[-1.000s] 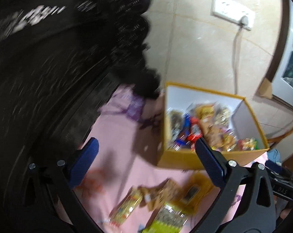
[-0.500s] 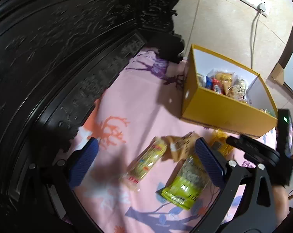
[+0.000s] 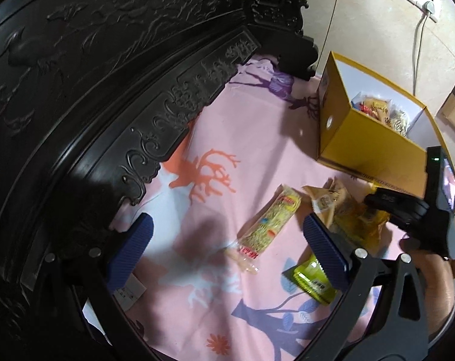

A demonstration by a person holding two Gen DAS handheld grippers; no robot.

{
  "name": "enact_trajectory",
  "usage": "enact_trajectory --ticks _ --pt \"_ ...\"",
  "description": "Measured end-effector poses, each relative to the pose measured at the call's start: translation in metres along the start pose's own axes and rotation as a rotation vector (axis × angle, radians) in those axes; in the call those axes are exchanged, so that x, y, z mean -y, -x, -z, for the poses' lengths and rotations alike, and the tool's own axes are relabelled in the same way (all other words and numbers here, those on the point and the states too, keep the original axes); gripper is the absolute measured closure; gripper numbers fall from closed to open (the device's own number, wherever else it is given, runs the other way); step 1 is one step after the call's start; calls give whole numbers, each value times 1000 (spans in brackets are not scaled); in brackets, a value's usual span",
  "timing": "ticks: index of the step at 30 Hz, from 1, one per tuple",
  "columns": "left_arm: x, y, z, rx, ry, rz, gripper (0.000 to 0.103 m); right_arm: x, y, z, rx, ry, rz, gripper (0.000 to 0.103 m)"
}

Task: Organize snacks
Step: 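Lower the right tool onto the yellow translucent bag and grasp it, then grasp red-labeled rice stick bar with left tool while right holds yellow bag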

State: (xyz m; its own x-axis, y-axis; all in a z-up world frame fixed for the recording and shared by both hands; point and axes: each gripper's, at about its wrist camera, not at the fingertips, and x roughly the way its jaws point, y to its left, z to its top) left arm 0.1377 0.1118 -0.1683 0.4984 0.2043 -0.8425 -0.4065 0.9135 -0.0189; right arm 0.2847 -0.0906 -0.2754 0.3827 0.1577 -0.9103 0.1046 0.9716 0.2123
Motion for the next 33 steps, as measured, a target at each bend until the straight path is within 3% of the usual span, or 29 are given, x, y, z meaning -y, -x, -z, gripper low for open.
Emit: enact_trajectory --ticks 10,19,22,33 --pt "32 -38 9 4 -184 -5 2 85 25 16 -30 -77 -28 55" --pt "51 -85 14 -41 -296 -2 3 94 26 35 -11 -10 -15 54" --pt "54 -92 18 -53 -318 17 8 95 24 30 -12 -5 -16 54" --pt "66 -109 27 -110 -379 76 67 95 25 29 3 18 -24 53"
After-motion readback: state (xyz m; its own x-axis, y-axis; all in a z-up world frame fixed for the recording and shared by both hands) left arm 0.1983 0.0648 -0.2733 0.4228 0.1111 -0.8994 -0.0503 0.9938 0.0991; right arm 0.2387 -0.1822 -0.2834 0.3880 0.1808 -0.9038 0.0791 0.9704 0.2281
